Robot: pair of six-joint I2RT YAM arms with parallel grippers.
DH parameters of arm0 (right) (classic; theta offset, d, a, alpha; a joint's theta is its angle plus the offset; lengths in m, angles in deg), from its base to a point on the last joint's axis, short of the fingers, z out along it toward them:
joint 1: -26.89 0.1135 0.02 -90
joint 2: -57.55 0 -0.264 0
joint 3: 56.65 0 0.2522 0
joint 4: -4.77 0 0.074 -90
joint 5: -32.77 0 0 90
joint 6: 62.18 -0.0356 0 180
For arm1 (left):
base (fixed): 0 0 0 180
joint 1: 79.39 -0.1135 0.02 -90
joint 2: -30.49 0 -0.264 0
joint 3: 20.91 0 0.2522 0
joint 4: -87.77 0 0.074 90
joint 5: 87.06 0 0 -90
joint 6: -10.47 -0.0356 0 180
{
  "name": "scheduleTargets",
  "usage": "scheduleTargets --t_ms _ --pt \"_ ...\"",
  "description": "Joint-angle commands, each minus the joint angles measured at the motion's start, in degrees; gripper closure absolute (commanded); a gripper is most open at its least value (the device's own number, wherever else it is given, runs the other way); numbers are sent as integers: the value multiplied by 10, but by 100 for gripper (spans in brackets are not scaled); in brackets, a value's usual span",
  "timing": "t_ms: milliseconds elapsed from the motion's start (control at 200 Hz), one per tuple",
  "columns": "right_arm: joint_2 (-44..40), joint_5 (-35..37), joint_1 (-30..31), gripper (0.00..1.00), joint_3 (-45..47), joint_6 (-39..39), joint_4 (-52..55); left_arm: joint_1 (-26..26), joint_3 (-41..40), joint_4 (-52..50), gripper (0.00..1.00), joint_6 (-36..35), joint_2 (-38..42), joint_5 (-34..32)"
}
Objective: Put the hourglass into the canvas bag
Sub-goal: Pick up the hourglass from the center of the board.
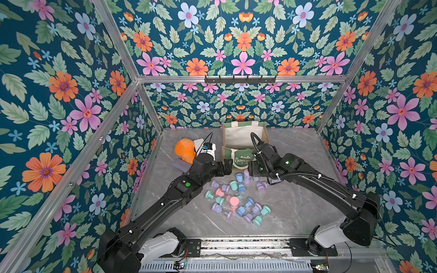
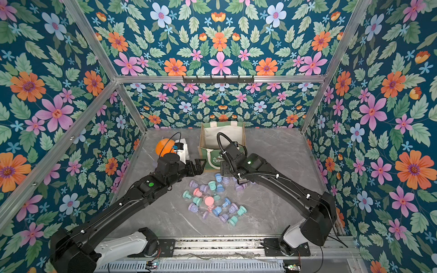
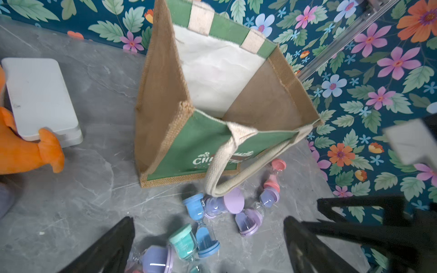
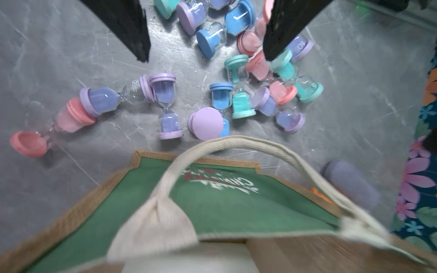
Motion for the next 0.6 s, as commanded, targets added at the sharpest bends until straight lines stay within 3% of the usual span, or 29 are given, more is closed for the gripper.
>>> scheduleTargets --t_ms 0,275,595 --pt "19 -1 13 23 27 -37 -42 1 -19 14 0 13 6 -1" --pt "124 19 14 22 15 -49 -81 2 -55 36 0 20 9 -16" --pt "194 46 -4 31 -10 -69 -70 2 -57 23 0 11 20 -31"
